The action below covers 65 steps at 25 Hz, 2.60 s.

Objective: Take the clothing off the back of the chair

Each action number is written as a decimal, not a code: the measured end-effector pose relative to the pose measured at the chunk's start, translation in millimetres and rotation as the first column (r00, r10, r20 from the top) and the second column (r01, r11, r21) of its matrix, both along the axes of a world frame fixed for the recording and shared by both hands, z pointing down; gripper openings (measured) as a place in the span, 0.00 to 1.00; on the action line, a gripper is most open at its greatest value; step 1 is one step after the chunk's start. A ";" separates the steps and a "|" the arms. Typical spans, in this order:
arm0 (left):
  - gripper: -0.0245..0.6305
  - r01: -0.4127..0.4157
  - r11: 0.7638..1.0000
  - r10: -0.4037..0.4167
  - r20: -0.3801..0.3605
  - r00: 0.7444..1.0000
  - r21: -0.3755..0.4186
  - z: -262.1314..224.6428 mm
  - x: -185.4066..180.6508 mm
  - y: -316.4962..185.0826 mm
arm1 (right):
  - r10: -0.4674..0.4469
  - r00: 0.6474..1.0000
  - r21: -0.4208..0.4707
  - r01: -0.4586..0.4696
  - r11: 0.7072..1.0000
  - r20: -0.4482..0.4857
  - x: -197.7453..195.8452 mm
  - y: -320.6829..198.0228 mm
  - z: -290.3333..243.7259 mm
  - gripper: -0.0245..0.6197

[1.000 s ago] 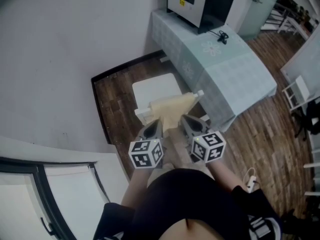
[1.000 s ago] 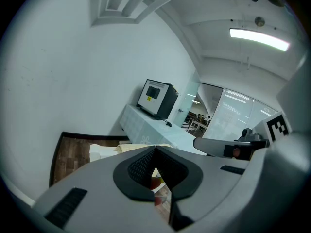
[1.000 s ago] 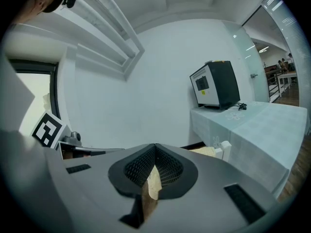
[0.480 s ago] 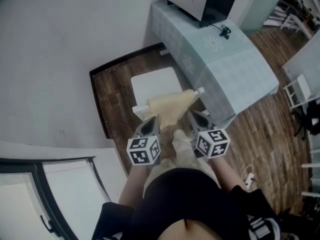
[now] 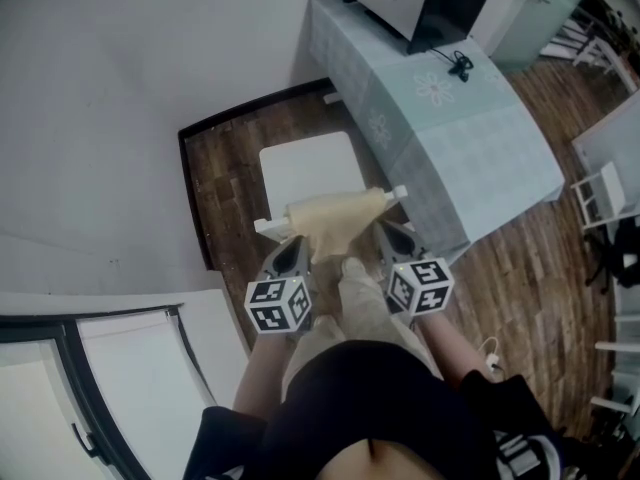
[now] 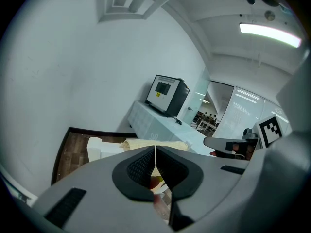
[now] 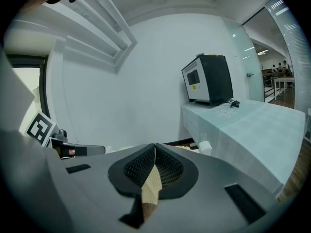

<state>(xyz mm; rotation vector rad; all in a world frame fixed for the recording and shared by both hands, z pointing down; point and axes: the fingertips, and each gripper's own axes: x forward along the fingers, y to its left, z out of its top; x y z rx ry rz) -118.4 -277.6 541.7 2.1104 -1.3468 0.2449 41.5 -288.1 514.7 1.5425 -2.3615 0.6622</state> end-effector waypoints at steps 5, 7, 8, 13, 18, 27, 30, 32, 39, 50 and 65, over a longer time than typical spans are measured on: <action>0.05 0.020 1.000 -0.020 0.019 1.000 0.005 10.7 -0.2 -9.7 | -0.001 1.000 -0.019 0.000 1.000 -0.009 8.6 -13.2 12.2 0.06; 0.10 0.031 1.000 -0.031 0.031 0.999 0.002 16.1 -2.2 -12.7 | -0.004 1.000 -0.025 0.004 1.000 -0.010 10.3 -17.3 16.6 0.06; 0.12 0.036 0.999 -0.036 0.040 0.999 0.002 18.7 -3.4 -14.1 | -0.007 1.000 -0.028 0.007 1.000 -0.010 10.5 -19.1 18.5 0.06; 0.28 0.053 0.999 -0.053 0.085 0.995 0.002 32.5 -5.1 -21.0 | -0.010 1.000 -0.043 0.009 0.999 -0.010 12.0 -28.0 29.2 0.19; 0.37 0.064 0.998 -0.062 0.092 0.994 -0.021 48.1 -2.9 -26.5 | 0.004 1.000 -0.059 -0.005 0.998 -0.014 15.5 -32.9 42.0 0.29; 0.40 0.083 0.995 -0.076 0.108 0.991 -0.060 69.5 2.1 -29.5 | 0.018 0.999 -0.097 -0.022 0.995 -0.039 26.2 -41.9 66.0 0.33; 0.40 0.098 0.993 -0.089 0.115 0.989 -0.068 75.7 1.5 -30.5 | 0.018 0.999 -0.108 -0.023 0.994 -0.041 27.2 -45.5 73.7 0.34; 0.40 0.106 0.992 -0.097 0.117 0.988 -0.071 78.8 1.6 -31.8 | 0.016 0.999 -0.113 -0.020 0.993 -0.043 26.6 -47.9 77.7 0.34; 0.40 0.157 0.985 -0.146 0.128 0.981 -0.075 87.4 -0.3 -39.5 | -0.010 0.999 -0.143 0.004 0.990 -0.039 19.2 -52.7 90.6 0.36; 0.36 0.189 0.978 -0.178 0.126 0.976 -0.085 89.9 1.9 -45.6 | -0.008 0.998 -0.147 -0.001 0.989 -0.061 17.2 -59.9 95.9 0.36; 0.09 0.111 0.990 -0.095 0.170 0.981 -0.089 87.7 16.8 -44.4 | -0.006 0.995 -0.135 -0.007 0.991 -0.101 11.3 -57.1 92.4 0.17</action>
